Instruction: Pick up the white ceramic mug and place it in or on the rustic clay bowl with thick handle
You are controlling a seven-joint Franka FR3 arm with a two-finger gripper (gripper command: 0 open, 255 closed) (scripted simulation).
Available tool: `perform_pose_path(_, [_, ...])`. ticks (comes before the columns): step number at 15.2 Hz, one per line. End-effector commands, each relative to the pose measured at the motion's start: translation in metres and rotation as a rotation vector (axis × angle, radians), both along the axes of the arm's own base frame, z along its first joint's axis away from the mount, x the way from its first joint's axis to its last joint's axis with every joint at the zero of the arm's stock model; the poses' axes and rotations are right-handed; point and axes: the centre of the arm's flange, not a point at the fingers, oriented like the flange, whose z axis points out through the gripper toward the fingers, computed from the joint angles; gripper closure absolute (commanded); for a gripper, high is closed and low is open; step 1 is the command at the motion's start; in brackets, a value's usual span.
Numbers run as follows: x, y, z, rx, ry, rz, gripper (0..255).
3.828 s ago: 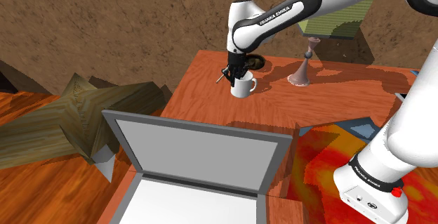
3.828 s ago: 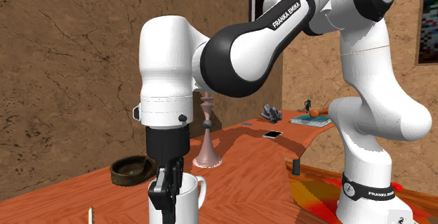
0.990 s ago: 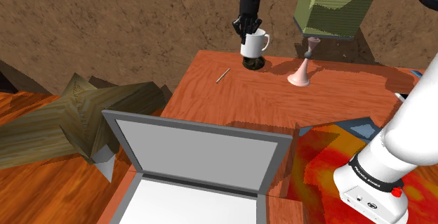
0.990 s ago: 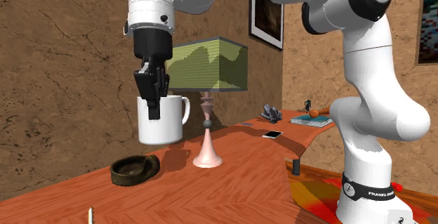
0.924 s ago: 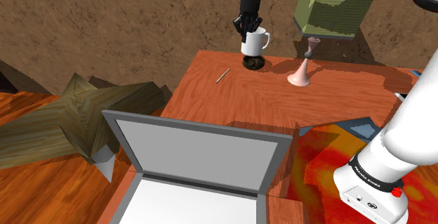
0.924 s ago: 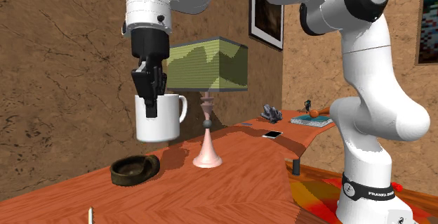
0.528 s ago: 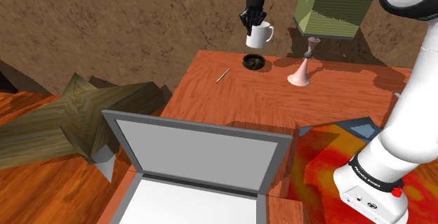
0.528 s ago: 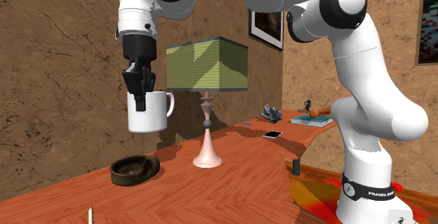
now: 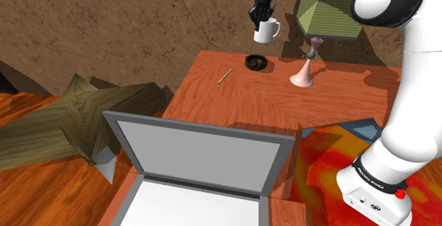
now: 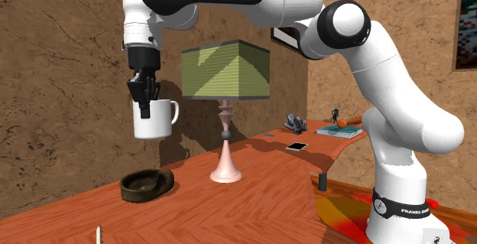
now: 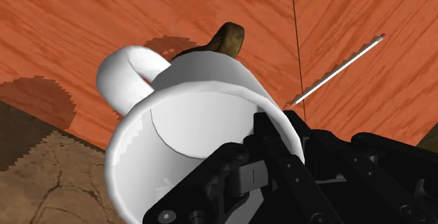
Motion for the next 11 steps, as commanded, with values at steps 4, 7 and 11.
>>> perform_pose_path(4, [0.001,-0.002,-0.025,0.0,-0.001,0.001,255])
perform_pose_path(7, [0.001,-0.002,-0.041,0.0,-0.001,0.001,255])
perform_pose_path(11, [0.001,-0.002,-0.062,0.0,-0.001,0.001,255])
